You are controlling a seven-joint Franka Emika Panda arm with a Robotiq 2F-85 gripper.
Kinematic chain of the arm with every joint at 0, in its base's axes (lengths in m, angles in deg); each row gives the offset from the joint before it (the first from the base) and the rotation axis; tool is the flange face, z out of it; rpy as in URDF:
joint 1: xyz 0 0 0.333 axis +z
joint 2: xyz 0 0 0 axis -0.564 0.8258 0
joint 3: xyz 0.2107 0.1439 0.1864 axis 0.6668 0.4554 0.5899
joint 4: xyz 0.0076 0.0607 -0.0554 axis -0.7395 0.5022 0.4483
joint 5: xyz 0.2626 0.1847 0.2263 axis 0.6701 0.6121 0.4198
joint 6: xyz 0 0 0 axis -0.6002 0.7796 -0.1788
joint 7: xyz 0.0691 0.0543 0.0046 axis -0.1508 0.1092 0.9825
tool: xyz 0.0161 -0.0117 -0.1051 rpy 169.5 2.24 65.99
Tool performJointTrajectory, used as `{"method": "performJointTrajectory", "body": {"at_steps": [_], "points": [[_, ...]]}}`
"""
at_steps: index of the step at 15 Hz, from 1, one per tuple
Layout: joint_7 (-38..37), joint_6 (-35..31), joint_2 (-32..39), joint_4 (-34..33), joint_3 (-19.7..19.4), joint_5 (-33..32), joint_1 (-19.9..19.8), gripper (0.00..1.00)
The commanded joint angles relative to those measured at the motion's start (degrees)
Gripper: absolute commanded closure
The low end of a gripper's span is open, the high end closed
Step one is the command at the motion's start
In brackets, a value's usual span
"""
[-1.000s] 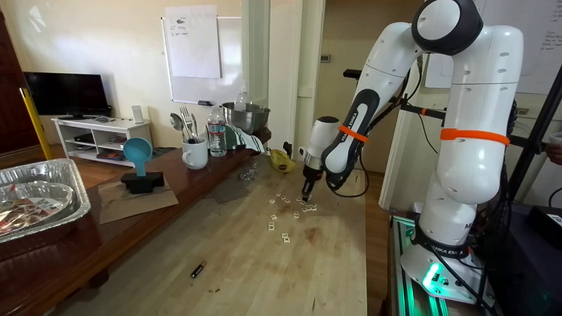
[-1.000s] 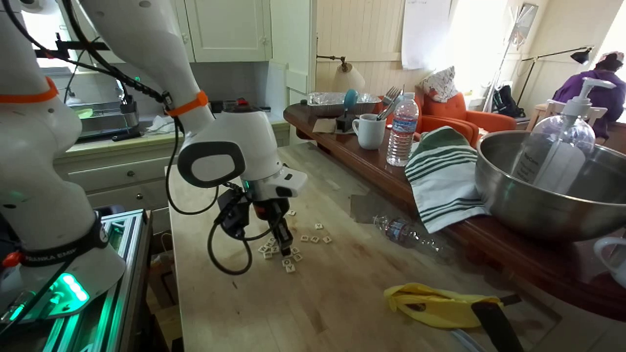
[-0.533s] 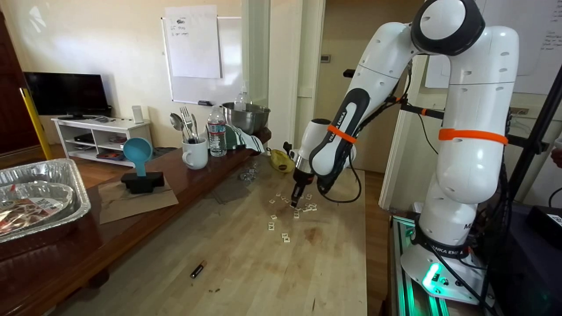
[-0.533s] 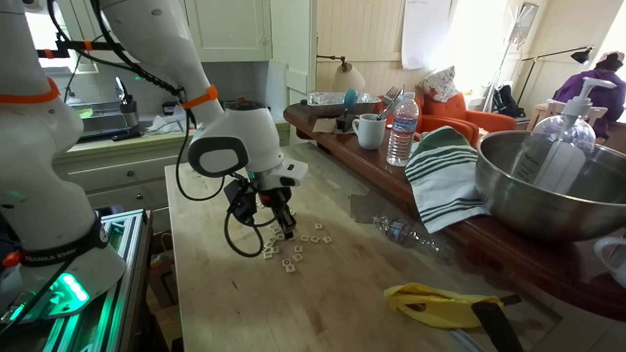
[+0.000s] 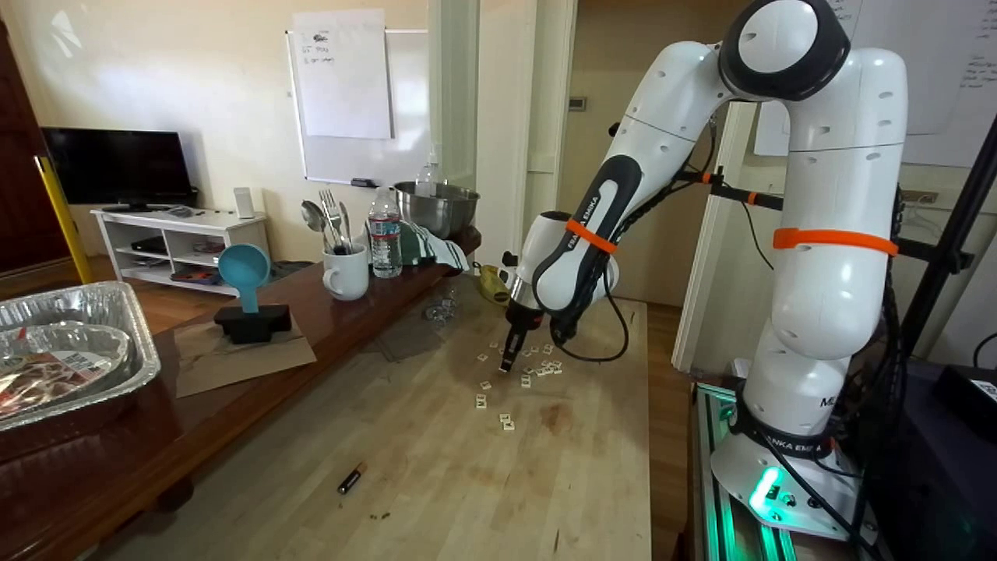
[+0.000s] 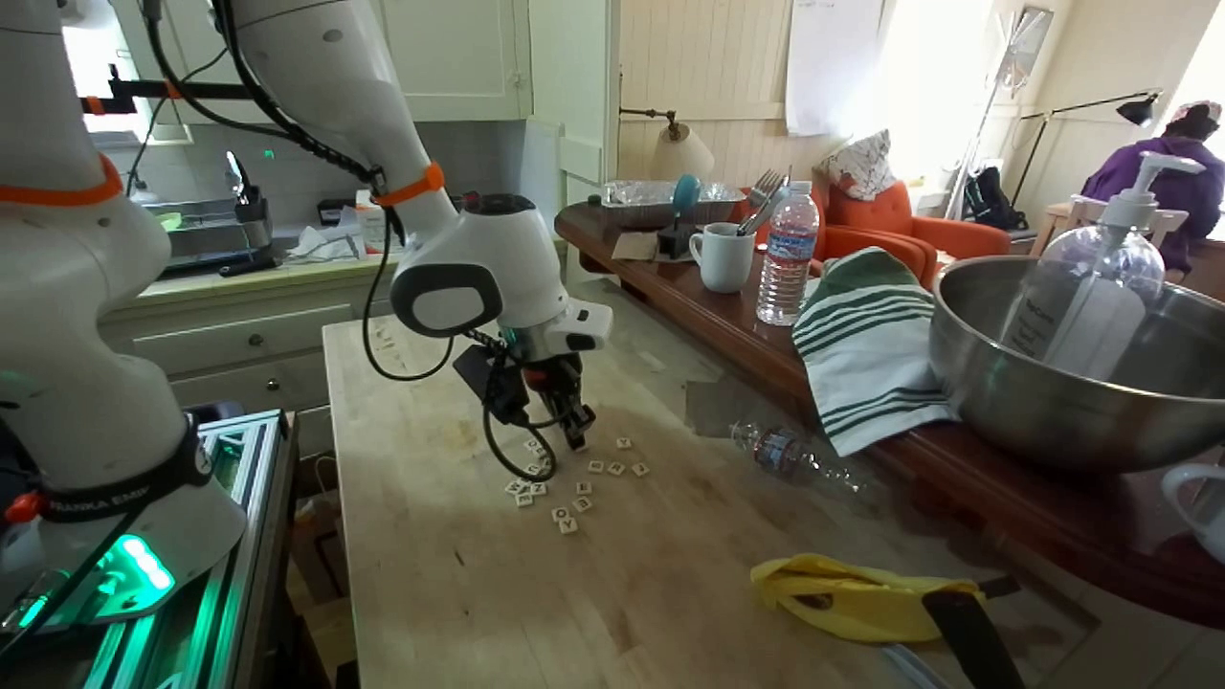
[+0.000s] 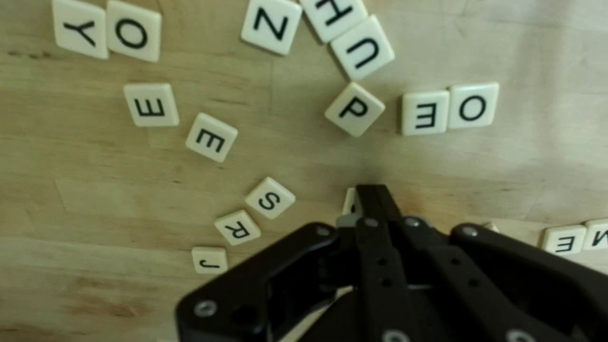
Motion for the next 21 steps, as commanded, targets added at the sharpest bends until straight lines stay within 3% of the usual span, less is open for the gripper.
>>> {"method": "performJointTrajectory", "body": {"at_steps": [1,10,21], "points": [[5.37,2.0,3.82,-1.54,4.16,1.24,-2.48,1.0],[15.32,4.78,2.42,0.77,10.46,0.6,-5.54,1.0],[20.55,6.53,-2.62,5.87,9.62,-0.93,-4.88,1.0]]}}
